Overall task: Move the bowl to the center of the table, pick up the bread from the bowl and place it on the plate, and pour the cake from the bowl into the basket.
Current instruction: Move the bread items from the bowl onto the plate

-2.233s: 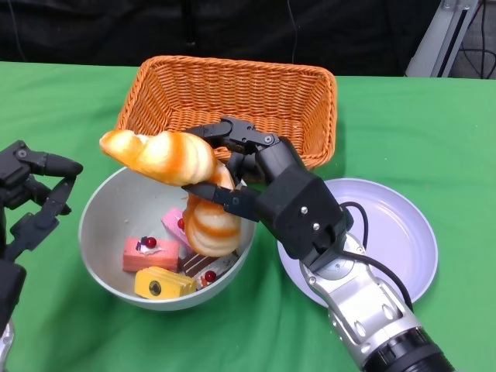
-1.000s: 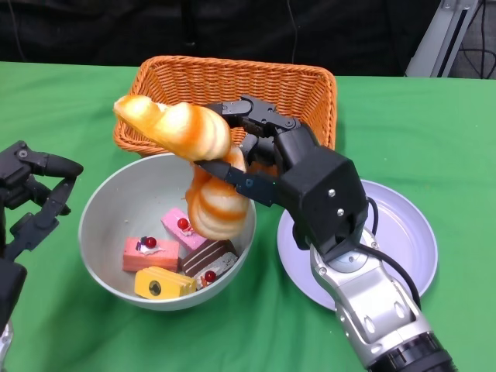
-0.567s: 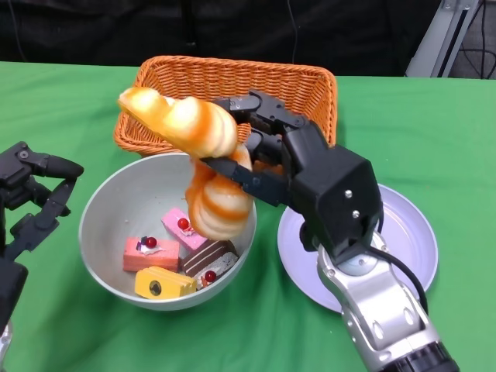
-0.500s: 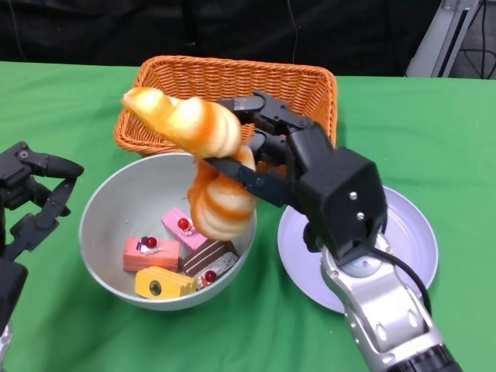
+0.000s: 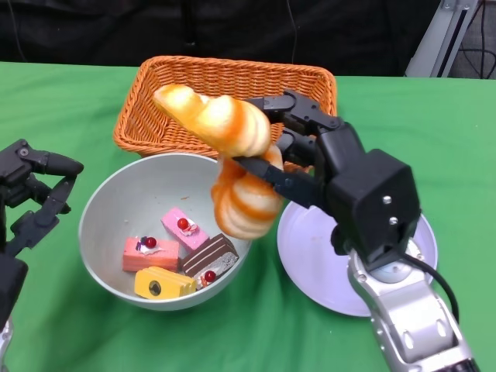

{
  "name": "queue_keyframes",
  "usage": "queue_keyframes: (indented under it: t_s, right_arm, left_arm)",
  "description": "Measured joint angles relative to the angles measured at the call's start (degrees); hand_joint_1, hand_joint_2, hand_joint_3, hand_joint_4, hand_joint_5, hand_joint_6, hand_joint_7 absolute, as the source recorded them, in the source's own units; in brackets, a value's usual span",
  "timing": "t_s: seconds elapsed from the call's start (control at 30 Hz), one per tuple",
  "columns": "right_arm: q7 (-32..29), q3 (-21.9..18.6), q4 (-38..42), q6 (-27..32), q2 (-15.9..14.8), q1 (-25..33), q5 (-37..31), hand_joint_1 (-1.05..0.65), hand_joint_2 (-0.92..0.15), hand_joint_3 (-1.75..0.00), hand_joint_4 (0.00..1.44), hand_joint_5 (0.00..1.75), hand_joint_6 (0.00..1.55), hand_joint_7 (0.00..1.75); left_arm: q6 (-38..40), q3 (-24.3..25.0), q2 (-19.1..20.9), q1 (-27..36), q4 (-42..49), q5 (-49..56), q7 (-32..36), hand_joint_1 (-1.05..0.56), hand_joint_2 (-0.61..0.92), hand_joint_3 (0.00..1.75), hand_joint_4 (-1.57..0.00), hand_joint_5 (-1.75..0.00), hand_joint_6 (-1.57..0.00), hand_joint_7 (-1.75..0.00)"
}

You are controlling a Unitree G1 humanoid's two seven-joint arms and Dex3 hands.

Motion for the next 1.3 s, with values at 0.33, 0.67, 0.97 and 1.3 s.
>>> queue_keyframes:
  t_s: [0.33, 0.67, 0.97, 1.3]
  right_arm:
    - [0.96, -1.54, -2.88, 0.81, -1.72, 2.41, 0.83, -0.25, -0.92, -0.12, 0.76, 1.48, 0.75, 1.04]
    - [1.17, -3.21, -6.31, 1.97, -3.26, 4.81, 1.0, -0.25, -0.92, -0.13, 0.72, 1.5, 0.73, 1.07]
    - [1.1, -4.31, -9.46, 4.06, -4.69, 7.17, 0.96, -0.25, -0.92, -0.13, 0.69, 1.51, 0.7, 1.05]
    - [1.21, -6.05, -10.03, 4.04, -6.51, 8.99, 1.17, -0.24, -0.92, -0.14, 0.7, 1.51, 0.71, 1.06]
  left_arm:
    - [-0.18, -0.01, 0.23, -0.09, 0.4, -0.01, 0.0, -0.26, 0.92, 0.33, -0.81, -1.54, -0.82, -1.12]
    - [-0.18, 0.0, 0.61, -0.29, 1.05, -0.89, -0.26, -0.26, 0.92, 0.32, -0.81, -1.54, -0.82, -1.12]
    - [-0.21, -0.05, 1.06, -0.47, 2.11, -0.88, -0.54, -0.27, 0.92, 0.32, -0.81, -1.54, -0.82, -1.11]
    - [-1.26, -0.12, 1.46, -0.62, 2.64, -1.3, -1.04, -0.26, 0.92, 0.33, -0.81, -1.54, -0.82, -1.1]
